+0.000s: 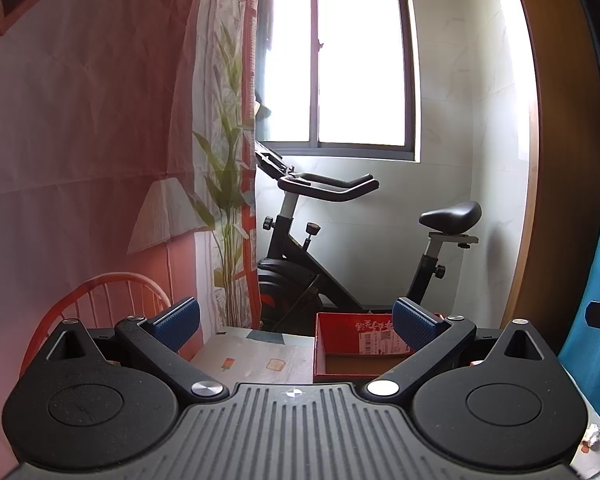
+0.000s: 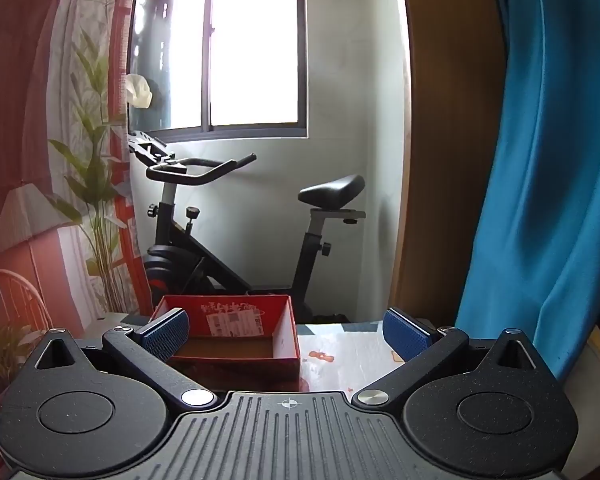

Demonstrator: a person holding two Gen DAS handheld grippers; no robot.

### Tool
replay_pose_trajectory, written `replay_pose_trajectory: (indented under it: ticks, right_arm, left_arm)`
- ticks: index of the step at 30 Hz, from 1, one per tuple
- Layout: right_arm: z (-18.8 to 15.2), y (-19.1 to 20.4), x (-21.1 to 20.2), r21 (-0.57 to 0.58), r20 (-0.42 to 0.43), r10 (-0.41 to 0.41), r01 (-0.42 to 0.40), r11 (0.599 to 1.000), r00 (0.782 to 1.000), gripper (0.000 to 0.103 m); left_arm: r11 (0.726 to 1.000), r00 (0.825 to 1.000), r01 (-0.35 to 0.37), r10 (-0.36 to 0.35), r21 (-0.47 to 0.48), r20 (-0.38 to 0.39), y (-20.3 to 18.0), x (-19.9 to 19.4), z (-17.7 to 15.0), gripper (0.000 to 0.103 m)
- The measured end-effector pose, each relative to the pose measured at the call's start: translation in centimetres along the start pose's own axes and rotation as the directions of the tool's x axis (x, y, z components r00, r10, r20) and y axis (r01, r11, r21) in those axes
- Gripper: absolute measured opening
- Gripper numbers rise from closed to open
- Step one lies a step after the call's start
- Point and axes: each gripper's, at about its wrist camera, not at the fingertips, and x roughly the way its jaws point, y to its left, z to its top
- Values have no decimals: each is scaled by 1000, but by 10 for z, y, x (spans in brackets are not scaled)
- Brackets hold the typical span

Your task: Organize soft objects

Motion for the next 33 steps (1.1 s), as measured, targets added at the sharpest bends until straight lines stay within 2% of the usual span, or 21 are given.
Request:
replay_pose_trajectory:
  ticks: [33]
  right_arm:
    - [0,0,3,-1,-3,2,-2,1000,1000,103]
  left_arm:
    - [1000,1000,-7,7,2,-3,1,0,-1,103]
